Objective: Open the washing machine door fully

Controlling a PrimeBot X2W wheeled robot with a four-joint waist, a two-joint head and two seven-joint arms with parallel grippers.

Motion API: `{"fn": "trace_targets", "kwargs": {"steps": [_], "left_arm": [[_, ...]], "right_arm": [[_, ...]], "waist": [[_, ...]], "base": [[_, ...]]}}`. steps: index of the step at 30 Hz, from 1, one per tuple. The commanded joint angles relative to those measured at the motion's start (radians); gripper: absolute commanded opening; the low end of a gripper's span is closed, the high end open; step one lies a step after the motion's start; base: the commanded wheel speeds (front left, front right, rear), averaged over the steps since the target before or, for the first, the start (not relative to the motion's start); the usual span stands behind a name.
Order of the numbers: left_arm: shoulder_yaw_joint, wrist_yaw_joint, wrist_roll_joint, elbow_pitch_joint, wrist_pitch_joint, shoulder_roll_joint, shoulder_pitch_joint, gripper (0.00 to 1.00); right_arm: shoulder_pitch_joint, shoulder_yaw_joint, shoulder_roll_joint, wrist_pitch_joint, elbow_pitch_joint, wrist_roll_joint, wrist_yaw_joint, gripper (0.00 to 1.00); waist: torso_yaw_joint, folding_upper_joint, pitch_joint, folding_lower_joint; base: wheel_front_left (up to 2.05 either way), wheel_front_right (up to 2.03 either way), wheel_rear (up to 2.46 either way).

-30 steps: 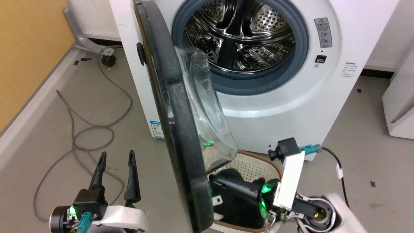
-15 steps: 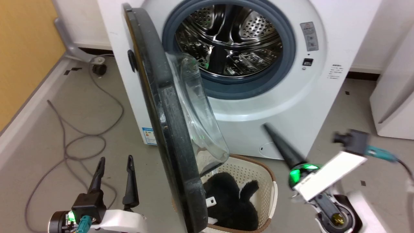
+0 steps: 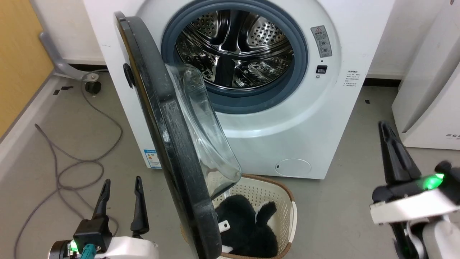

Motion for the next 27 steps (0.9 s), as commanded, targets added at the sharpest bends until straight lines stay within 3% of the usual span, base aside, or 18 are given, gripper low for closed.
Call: {"fn": "trace_targets", "kwargs": {"steps": [1, 4, 9, 10, 11, 12, 23, 24, 25, 27], "left_arm": [[0.000, 0.004, -0.001, -0.005, -0.005, 0.001, 0.009, 1.00], [0.000, 0.005, -0.003, -0.007, -0.005, 0.001, 0.010, 1.00], [-0.002, 0.005, -0.004, -0.009, -0.005, 0.001, 0.013, 1.00], [-0.003, 0.004, -0.004, -0.009, -0.005, 0.001, 0.014, 1.00], [-0.004, 0.004, -0.004, -0.010, -0.005, 0.001, 0.015, 1.00], [-0.004, 0.004, -0.004, -0.011, -0.005, 0.001, 0.016, 1.00], [0.006, 0.004, 0.001, -0.003, -0.005, 0.001, 0.028, 1.00], [0.008, 0.005, 0.001, -0.002, -0.005, 0.001, 0.026, 0.22], [0.013, 0.008, 0.001, -0.007, -0.005, 0.001, 0.022, 0.00], [0.025, 0.014, 0.006, -0.023, -0.005, 0.001, 0.015, 0.00]], "right_arm": [[0.029, -0.010, 0.016, -0.004, -0.009, -0.034, 0.001, 0.00], [0.081, -0.074, 0.067, -0.004, -0.030, -0.195, 0.001, 0.00], [0.164, -0.131, 0.133, -0.004, 0.007, -0.276, 0.001, 0.00], [0.181, -0.136, 0.140, -0.004, 0.021, -0.281, 0.001, 0.15], [0.197, -0.143, 0.148, -0.004, 0.033, -0.279, 0.001, 0.63], [0.210, -0.152, 0.154, -0.004, 0.041, -0.282, 0.001, 1.00], [0.281, -0.175, 0.177, -0.004, 0.090, -0.369, 0.001, 1.00], [0.279, -0.178, 0.178, -0.004, 0.086, -0.371, 0.001, 1.00], [0.277, -0.182, 0.178, -0.004, 0.081, -0.375, 0.001, 1.00], [0.275, -0.184, 0.178, -0.004, 0.073, -0.369, 0.001, 1.00]], "waist": [[0.000, 0.0000, 0.000, 0.0000], [-0.003, 0.0000, -0.002, 0.0000], [-0.003, 0.0000, -0.009, 0.0000], [-0.002, 0.0000, -0.010, 0.0000], [-0.001, 0.0000, -0.012, 0.0000], [0.000, 0.0000, -0.013, 0.0000], [-0.003, 0.0000, -0.023, 0.0000], [-0.003, 0.0000, -0.024, 0.0000], [-0.002, 0.0000, -0.024, 0.0000], [0.000, 0.0000, -0.025, 0.0000]], "base": [[0.00, 0.00, 0.00], [0.00, 0.00, 0.00], [0.00, 0.00, 0.00], [0.00, 0.00, 0.00], [0.00, 0.00, 0.00], [0.00, 0.00, 0.00], [0.00, 0.00, 0.00], [0.00, 0.00, 0.00], [0.00, 0.00, 0.00], [0.00, 0.00, 0.00]]}}
